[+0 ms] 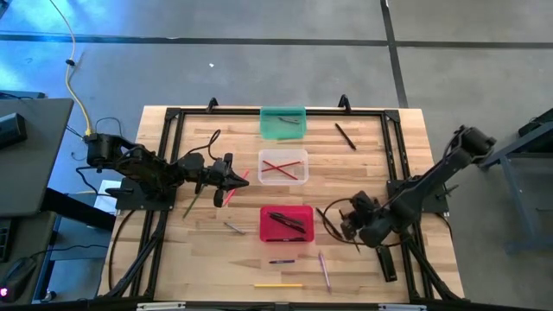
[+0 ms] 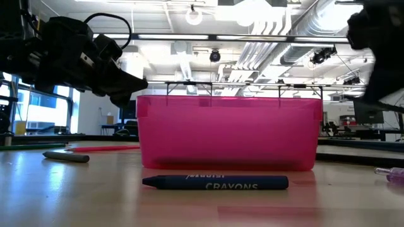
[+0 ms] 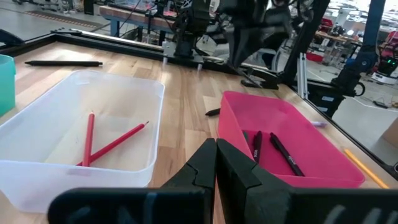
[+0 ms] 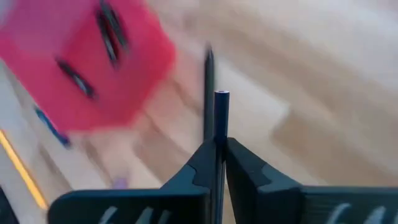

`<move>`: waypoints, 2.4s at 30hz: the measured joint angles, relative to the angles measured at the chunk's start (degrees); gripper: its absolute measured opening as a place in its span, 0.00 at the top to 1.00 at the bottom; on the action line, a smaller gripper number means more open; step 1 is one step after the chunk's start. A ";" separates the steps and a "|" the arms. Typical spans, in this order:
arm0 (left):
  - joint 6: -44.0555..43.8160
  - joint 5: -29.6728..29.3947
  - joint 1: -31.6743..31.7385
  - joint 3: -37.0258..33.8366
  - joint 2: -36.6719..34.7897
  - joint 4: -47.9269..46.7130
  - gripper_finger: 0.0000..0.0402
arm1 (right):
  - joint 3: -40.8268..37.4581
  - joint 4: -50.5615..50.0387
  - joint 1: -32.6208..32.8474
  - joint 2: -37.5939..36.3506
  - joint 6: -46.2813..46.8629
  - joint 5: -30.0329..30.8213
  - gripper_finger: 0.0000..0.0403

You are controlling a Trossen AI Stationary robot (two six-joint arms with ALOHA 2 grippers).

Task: Sort crayons/erasers/pens/pencils in bins
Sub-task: Put the blue pencil into the transparent bin

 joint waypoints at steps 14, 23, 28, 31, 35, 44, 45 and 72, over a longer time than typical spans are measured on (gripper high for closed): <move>0.15 -0.42 0.00 0.00 0.00 0.03 1.00 | 0.02 23.16 -13.63 -2.17 -36.29 12.52 0.97; -2.86 -0.41 -0.01 0.06 0.00 3.80 1.00 | 0.09 49.15 -24.02 -2.17 -67.87 3.26 0.97; -9.63 0.20 -1.24 2.72 0.00 6.11 1.00 | 0.11 60.17 -29.32 -0.25 -75.91 -5.66 0.97; -10.00 -0.33 -3.48 5.99 0.05 5.92 0.97 | 0.11 69.14 -32.11 3.20 -78.30 -12.49 0.97; -9.42 -0.42 -6.13 10.97 0.07 5.54 0.89 | 0.11 82.01 -34.15 9.02 -80.26 -18.08 0.97; -7.94 -3.00 -8.08 20.40 0.11 -7.78 0.66 | 0.11 94.60 -34.93 15.36 -81.37 -23.39 0.97; -7.65 -2.99 -8.46 21.18 0.11 -8.29 0.64 | 0.11 94.67 -34.93 15.36 -81.65 -23.46 0.97; -4.63 -3.20 -10.23 34.56 8.36 -15.26 0.92 | 0.11 96.26 -34.73 15.30 -84.77 -25.54 0.97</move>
